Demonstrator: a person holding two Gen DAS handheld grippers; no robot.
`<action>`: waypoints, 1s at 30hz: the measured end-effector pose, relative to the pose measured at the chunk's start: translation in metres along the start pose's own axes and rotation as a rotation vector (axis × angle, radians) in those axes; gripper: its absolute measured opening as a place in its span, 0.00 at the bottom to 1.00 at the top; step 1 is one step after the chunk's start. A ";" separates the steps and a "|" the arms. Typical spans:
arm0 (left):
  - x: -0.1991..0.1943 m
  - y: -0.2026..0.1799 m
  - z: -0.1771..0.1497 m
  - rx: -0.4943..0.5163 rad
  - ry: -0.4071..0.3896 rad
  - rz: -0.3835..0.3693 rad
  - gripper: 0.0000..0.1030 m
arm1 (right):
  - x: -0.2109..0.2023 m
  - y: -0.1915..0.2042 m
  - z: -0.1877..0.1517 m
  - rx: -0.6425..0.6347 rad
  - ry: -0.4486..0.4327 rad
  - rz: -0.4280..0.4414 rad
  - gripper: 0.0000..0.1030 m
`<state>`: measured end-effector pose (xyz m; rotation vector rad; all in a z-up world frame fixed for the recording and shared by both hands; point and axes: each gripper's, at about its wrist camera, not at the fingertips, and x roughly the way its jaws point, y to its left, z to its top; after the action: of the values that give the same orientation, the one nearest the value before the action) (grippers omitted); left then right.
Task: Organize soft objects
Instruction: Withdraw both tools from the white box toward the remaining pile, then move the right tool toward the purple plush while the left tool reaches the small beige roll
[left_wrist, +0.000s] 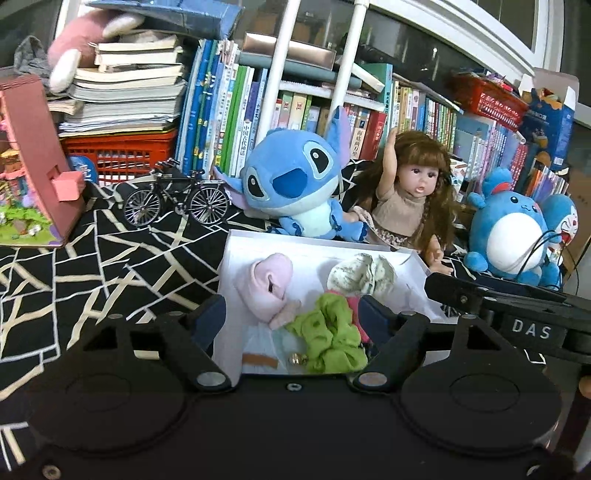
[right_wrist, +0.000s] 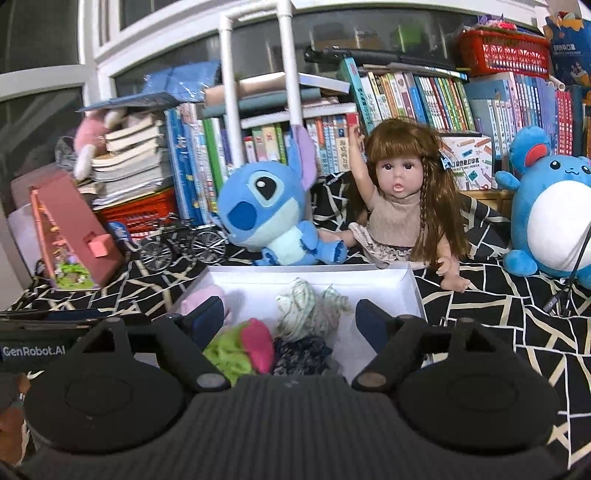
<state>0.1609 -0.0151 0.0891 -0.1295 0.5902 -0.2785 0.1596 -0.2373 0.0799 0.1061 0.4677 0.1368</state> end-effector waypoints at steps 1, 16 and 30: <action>-0.005 0.000 -0.003 -0.006 -0.005 -0.005 0.75 | -0.006 0.001 -0.002 -0.007 -0.009 0.005 0.85; -0.070 0.011 -0.060 -0.097 -0.014 0.012 0.76 | -0.069 0.017 -0.050 -0.068 -0.078 0.079 0.94; -0.099 0.032 -0.128 -0.157 -0.053 0.104 0.79 | -0.089 0.032 -0.109 -0.096 -0.080 0.104 0.98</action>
<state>0.0169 0.0398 0.0297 -0.2560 0.5635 -0.1277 0.0279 -0.2123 0.0261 0.0413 0.3748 0.2562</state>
